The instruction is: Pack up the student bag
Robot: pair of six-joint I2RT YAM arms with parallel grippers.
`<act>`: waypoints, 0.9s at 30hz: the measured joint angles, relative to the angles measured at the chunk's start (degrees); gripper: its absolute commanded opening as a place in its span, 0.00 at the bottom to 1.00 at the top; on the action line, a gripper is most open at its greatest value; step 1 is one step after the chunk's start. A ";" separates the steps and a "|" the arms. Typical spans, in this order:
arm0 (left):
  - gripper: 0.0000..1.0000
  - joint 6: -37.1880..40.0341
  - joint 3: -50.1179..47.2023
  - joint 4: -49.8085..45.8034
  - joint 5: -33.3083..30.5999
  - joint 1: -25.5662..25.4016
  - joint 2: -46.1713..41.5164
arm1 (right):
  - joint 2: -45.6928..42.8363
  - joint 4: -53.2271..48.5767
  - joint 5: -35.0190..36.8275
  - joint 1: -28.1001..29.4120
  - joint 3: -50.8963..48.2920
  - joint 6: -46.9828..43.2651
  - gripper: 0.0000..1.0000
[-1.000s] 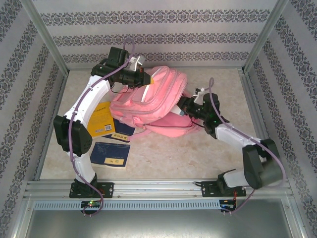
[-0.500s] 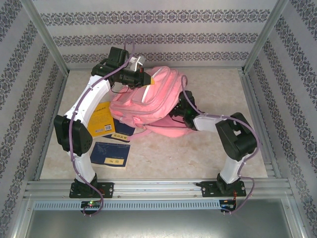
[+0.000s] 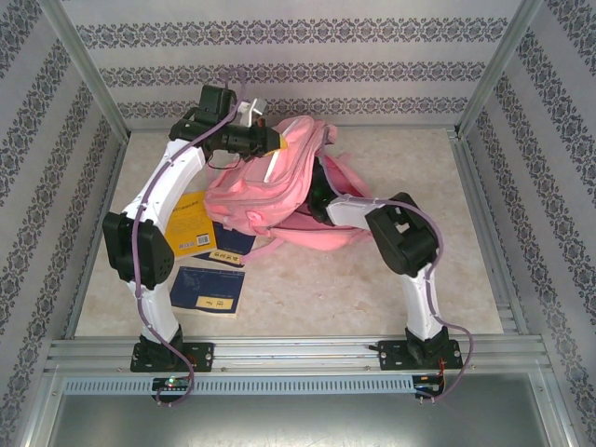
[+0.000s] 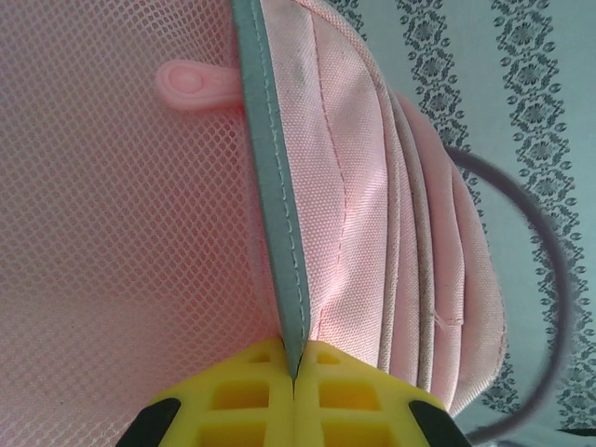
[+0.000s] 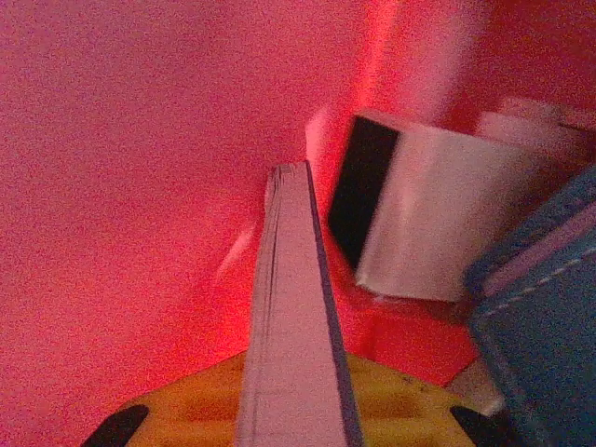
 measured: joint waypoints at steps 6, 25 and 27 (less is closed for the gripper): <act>0.00 -3.69 -1.92 4.81 1.51 -0.11 0.17 | 3.50 -3.02 1.64 3.19 4.66 -0.24 0.34; 0.00 -8.87 -3.54 12.70 3.65 0.85 0.61 | 4.33 -19.65 6.91 4.63 15.76 -5.84 0.89; 0.00 -9.92 -4.04 14.14 4.90 1.09 0.61 | 3.52 -18.18 6.21 4.63 14.38 -5.70 0.89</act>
